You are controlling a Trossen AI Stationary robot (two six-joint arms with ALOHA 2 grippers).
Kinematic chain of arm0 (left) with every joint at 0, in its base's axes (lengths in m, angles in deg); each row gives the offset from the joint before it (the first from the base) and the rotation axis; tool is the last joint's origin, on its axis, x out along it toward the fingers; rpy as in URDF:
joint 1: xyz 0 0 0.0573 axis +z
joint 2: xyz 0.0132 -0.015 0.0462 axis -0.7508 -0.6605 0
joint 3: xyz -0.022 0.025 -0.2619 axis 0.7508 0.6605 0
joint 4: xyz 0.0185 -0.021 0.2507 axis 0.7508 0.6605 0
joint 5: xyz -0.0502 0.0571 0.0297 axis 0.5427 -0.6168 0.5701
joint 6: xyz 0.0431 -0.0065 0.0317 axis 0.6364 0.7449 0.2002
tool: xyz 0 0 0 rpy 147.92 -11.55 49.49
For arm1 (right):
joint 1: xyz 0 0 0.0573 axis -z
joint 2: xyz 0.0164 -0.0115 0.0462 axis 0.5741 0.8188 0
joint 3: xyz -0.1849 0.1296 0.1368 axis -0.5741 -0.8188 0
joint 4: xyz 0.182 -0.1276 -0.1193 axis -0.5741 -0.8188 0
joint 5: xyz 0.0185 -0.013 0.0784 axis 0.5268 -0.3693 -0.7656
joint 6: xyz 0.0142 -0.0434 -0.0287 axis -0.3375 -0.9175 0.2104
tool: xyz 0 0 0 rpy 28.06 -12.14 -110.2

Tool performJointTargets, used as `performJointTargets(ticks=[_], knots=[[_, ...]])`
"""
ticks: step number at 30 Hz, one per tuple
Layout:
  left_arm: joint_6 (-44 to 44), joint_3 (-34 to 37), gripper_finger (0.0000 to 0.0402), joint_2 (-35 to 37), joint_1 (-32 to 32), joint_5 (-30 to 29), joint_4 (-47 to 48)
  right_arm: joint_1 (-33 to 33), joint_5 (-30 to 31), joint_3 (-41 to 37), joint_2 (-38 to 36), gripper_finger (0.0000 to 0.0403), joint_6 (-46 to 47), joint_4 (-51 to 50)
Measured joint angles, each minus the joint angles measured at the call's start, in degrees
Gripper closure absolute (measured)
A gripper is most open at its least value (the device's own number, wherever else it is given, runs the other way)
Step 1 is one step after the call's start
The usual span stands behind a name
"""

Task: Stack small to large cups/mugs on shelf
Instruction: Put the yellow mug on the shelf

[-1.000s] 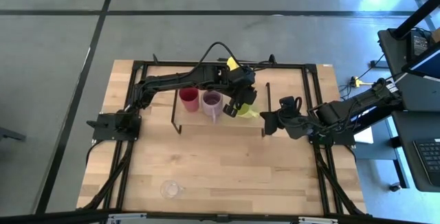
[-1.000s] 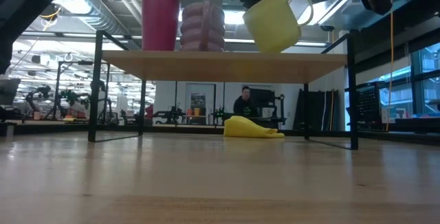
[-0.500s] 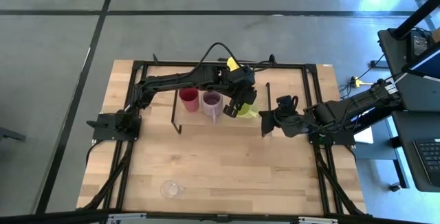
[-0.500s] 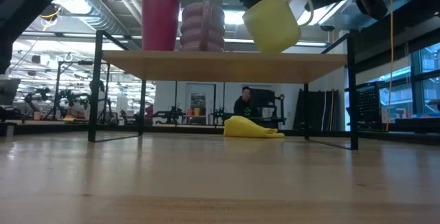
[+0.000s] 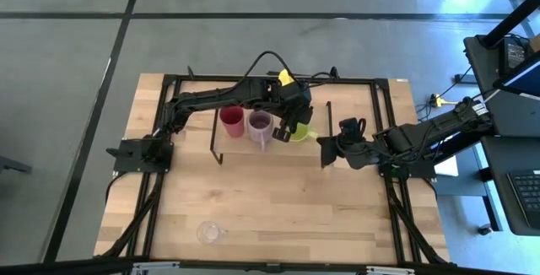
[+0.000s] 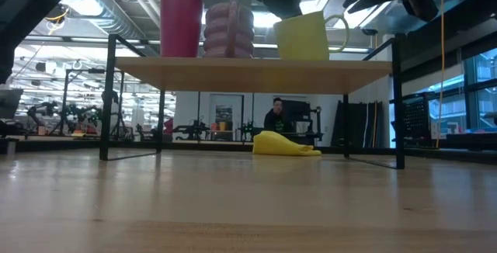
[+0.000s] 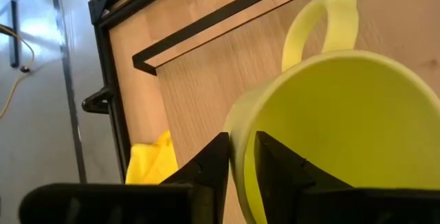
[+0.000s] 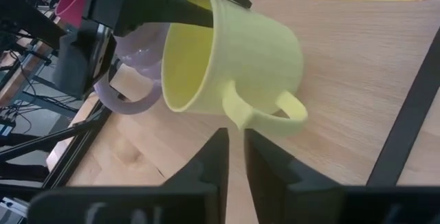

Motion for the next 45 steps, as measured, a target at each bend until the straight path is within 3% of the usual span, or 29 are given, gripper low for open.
performJointTargets(ticks=[10,16,23,45], knots=[[-0.16,0.00,0.0336,0.00,0.14,0.52,0.44,0.00,0.10,0.01,0.66,0.0346,0.17,1.86],[-0.75,0.00,0.0360,0.01,0.63,0.93,4.88,0.00,-0.18,0.00,1.84,0.0346,0.17,2.75],[-0.74,-0.07,0.0376,0.15,0.57,0.84,3.88,0.00,-0.94,0.00,3.24,0.0346,0.22,3.52],[-0.96,-0.07,0.0331,0.28,-0.29,-1.07,5.26,0.00,-0.92,0.00,3.26,0.0344,0.31,3.52]])
